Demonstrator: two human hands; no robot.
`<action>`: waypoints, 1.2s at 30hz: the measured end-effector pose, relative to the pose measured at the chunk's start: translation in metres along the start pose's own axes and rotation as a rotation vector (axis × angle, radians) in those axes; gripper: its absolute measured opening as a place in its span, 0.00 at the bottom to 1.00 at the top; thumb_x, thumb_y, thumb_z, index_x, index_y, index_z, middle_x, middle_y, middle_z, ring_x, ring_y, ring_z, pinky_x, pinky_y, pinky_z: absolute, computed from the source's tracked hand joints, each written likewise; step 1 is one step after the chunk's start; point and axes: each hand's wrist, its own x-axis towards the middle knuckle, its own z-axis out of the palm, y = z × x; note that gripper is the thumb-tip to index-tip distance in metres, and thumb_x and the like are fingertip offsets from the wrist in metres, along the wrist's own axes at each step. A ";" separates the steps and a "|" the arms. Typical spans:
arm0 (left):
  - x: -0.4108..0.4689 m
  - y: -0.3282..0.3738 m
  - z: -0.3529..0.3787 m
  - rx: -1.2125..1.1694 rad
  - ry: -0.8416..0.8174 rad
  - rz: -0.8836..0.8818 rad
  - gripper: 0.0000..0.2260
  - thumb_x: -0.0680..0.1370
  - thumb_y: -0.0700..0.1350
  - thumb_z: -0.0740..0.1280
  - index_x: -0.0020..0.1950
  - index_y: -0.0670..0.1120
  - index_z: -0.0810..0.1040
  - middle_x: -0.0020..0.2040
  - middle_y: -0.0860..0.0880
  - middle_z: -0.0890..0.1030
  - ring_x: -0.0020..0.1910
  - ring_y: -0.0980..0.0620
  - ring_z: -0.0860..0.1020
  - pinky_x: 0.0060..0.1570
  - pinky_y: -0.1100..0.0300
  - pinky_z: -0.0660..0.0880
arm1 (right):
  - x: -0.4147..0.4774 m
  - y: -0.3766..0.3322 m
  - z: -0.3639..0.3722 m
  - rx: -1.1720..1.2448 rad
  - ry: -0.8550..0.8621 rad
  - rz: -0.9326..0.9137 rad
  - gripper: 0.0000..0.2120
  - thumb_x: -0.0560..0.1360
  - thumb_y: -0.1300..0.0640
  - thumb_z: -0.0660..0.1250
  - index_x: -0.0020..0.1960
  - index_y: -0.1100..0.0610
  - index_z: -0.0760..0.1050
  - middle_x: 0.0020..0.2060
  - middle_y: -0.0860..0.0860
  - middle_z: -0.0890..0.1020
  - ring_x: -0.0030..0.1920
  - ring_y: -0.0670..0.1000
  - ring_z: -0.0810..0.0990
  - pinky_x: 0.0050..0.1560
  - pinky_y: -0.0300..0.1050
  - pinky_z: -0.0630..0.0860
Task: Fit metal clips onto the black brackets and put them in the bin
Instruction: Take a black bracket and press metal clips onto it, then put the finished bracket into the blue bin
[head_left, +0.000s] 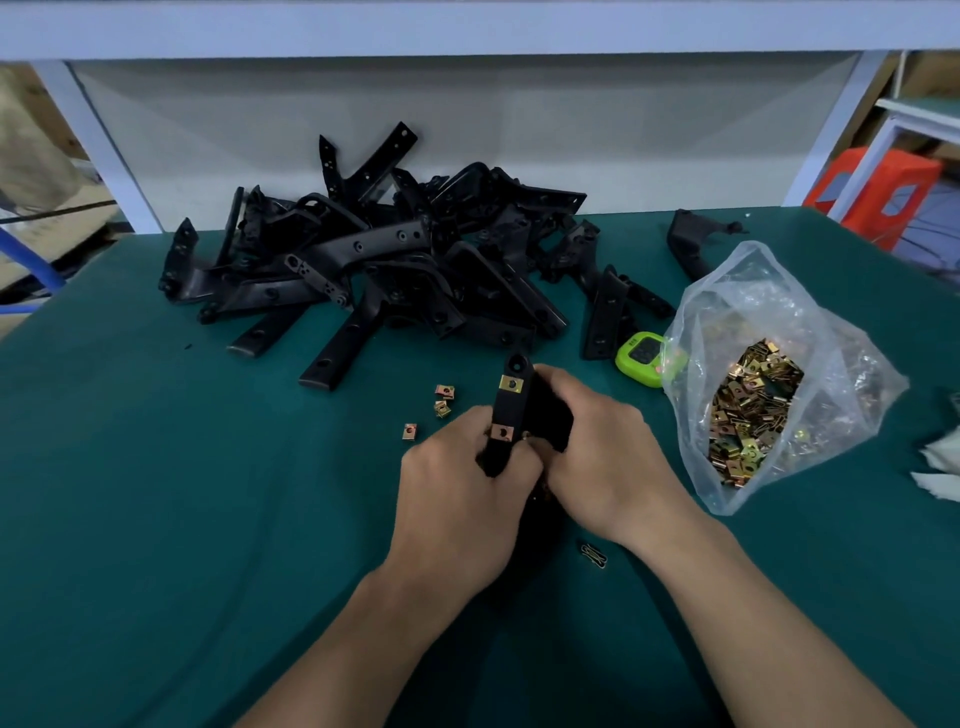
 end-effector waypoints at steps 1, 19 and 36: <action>-0.001 0.001 -0.001 -0.017 -0.004 -0.016 0.04 0.76 0.46 0.69 0.43 0.55 0.78 0.31 0.59 0.79 0.27 0.58 0.75 0.27 0.71 0.68 | 0.000 -0.001 -0.002 -0.006 -0.037 -0.001 0.31 0.74 0.54 0.71 0.73 0.37 0.66 0.55 0.44 0.84 0.56 0.51 0.81 0.58 0.52 0.79; 0.014 0.174 0.058 -0.652 -0.203 -0.044 0.10 0.74 0.41 0.72 0.49 0.56 0.86 0.34 0.53 0.84 0.31 0.56 0.79 0.39 0.64 0.78 | -0.139 0.015 -0.156 0.832 0.184 0.339 0.13 0.80 0.64 0.64 0.53 0.52 0.86 0.45 0.60 0.86 0.44 0.52 0.82 0.46 0.43 0.77; -0.091 0.328 0.296 -0.692 -1.191 -0.506 0.18 0.77 0.47 0.70 0.66 0.46 0.79 0.66 0.45 0.79 0.67 0.49 0.76 0.62 0.55 0.72 | -0.272 0.161 -0.293 1.337 1.056 0.778 0.05 0.80 0.72 0.58 0.50 0.71 0.73 0.42 0.66 0.79 0.39 0.61 0.80 0.32 0.51 0.83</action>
